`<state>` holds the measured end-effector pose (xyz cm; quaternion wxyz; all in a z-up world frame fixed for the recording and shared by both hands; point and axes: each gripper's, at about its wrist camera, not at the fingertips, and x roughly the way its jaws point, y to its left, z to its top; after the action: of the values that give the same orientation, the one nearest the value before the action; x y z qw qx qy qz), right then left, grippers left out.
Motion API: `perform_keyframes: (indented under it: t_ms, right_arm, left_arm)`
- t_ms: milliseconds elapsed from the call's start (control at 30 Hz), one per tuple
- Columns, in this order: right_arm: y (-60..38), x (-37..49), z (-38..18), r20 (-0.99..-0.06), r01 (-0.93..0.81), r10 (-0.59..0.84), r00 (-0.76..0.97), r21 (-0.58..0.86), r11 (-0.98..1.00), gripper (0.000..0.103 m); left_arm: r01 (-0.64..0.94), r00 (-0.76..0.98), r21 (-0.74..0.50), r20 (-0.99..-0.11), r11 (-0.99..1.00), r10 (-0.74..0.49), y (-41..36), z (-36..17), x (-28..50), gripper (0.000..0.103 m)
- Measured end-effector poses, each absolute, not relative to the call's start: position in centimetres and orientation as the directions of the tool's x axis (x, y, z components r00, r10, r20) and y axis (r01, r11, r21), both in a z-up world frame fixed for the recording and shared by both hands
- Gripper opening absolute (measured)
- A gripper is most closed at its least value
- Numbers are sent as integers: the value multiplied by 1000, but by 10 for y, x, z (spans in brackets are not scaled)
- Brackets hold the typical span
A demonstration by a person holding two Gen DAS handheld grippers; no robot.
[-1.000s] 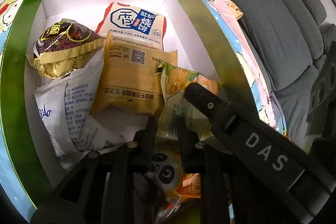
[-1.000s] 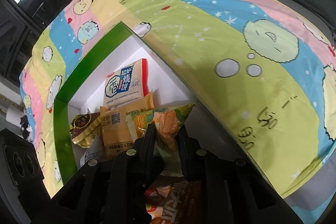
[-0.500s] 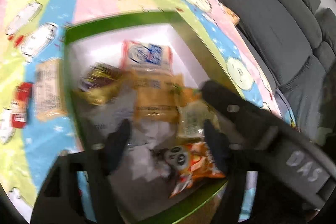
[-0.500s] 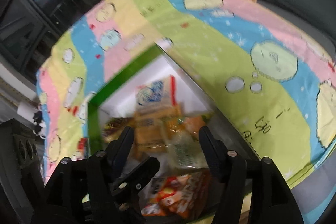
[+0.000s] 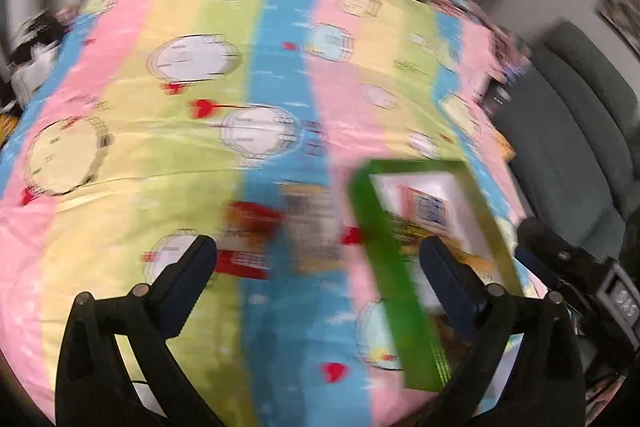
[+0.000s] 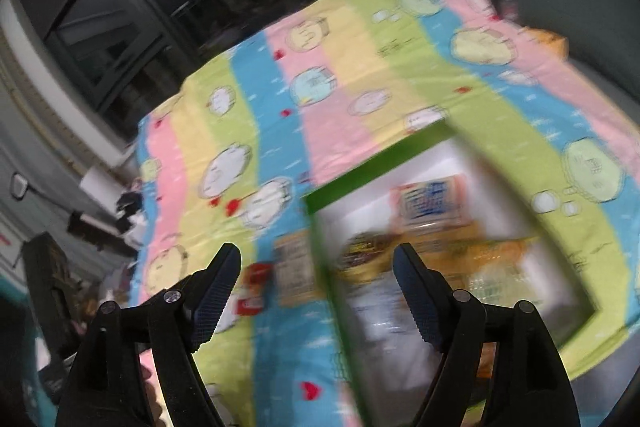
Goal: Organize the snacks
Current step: 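Move the right gripper back to the red candy packet on the quilt, then grasp the red candy packet with the right gripper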
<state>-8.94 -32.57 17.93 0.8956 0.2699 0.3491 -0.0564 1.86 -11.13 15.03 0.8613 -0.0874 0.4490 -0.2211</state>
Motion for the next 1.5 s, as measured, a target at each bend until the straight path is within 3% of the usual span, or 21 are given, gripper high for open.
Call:
perform_keyframes:
  t_ms: [200,367,433,500,600,733,933,1000,1300,1500]
  right_arm:
    - [-277,-35,149,-677,217,243,695,520,826,79]
    - [-243,5,113,-722,199,311,618,526,827,79]
    - [-231,22,96,-745,196,323,584,515,835,76]
    - [-225,34,82,-778,209,314,545,488,847,61]
    - [-220,49,62,-812,222,311,494,464,857,52]
    - [-218,59,46,-837,235,301,457,440,867,49]
    - [-217,64,31,-826,218,346,445,474,853,43]
    - [-213,65,31,-825,204,339,451,466,861,40]
    - [-209,51,39,-815,189,342,468,471,862,38]
    - [-205,26,77,-768,135,351,536,488,862,38]
  left_arm:
    - [150,479,-378,-780,914,-401,-45,107,49,102]
    - [179,415,-376,-809,909,-416,-46,69,66,98]
    - [213,389,-399,-803,892,-452,-53,58,70,93]
    - [243,359,-413,-802,878,-477,-64,48,74,82]
    - [282,327,-393,-819,875,-472,-81,36,78,74]
    - [316,356,-353,-817,881,-455,-91,34,81,71]
    - [348,372,-309,-821,885,-433,-98,31,82,50]
    - [366,342,-352,-810,861,-476,-101,29,83,33]
    - [365,379,-327,-803,872,-460,-103,44,60,30]
    - [371,461,-296,-764,880,-452,-101,81,32,30]
